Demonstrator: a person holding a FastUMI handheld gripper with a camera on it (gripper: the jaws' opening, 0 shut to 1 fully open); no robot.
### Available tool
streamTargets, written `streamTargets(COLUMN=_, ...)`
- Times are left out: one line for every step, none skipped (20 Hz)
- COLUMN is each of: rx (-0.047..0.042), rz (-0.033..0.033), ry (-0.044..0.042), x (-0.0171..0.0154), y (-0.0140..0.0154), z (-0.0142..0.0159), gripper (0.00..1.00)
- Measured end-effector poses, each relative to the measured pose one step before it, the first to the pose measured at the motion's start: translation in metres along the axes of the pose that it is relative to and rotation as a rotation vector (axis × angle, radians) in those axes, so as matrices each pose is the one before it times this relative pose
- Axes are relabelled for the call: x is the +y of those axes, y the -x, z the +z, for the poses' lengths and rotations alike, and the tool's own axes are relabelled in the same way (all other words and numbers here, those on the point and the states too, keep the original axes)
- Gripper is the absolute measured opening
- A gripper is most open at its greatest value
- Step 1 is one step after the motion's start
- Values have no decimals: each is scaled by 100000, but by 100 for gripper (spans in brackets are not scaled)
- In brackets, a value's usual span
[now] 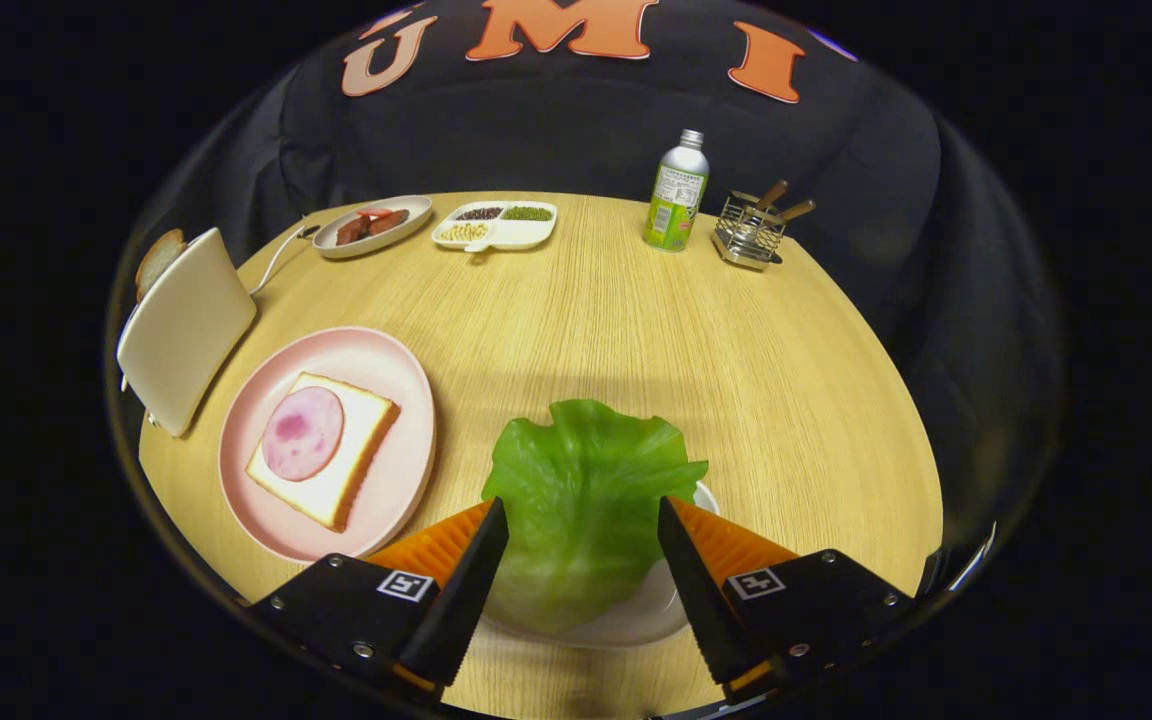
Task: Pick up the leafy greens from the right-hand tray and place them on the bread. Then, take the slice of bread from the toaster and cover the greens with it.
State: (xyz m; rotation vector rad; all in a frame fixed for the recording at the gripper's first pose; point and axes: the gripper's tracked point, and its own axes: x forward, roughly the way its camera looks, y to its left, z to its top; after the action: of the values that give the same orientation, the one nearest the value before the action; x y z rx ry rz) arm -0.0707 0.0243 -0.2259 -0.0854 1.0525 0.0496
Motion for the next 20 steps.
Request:
streamTargets(rx=1064, rz=590, ry=-617, x=238, y=-198, z=-168, gripper=91)
streamTargets(rx=1373, rz=733, ry=-1675, x=211, y=-268, z=-94, gripper=91)
streamTargets(rx=1657, rz=1180, ry=-1475, x=218, y=-335, z=-333, gripper=91)
streamTargets(rx=1662, rz=845, ry=-1512, x=177, y=-373, z=-259, gripper=91)
streamTargets(rx=1858, rz=843, ry=-1636, x=106, y=-285, z=-438, gripper=90)
streamTargets(rx=1064, rz=1362, ry=-1575, x=215, y=-89, z=-1, gripper=87)
streamTargets(rx=350, rz=379, ry=-1436, x=67, y=-221, z=-49, gripper=84)
streamTargets(rx=545, rz=-191, ry=-480, x=-101, y=84, z=35, gripper=82)
streamTargets(rx=-840, rz=-499, ry=84, x=-69, y=-200, z=213, gripper=77)
streamTargets(rx=-1608, rz=-496, ry=-170, x=127, y=-60, z=254, gripper=75)
streamTargets(rx=-818, rz=239, ry=671, x=290, y=-76, z=-94, gripper=69)
streamTargets(rx=-1524, rz=342, ry=683, x=172, y=60, z=250, gripper=65)
streamTargets(rx=-456, rz=64, ry=488, x=127, y=-78, z=-98, gripper=54)
streamTargets(rx=-785, rz=50, ry=-181, x=50, y=-32, z=175, gripper=46)
streamTargets(rx=-450, rz=-259, ry=-1122, x=-166, y=-104, z=119, gripper=33)
streamTargets(rx=91, rz=-18, ry=-1439, x=-225, y=-59, z=19, gripper=26)
streamTargets(rx=26, rz=727, ry=-1141, x=4, y=-110, z=35, gripper=17)
streamTargets(rx=250, rz=753, ry=-877, x=-35, y=26, z=88, gripper=15)
streamTargets(rx=471, rz=2398, ry=-2462, x=254, y=115, z=-102, gripper=12)
streamTargets(rx=67, rz=2658, ry=-2932, x=370, y=257, z=129, gripper=10)
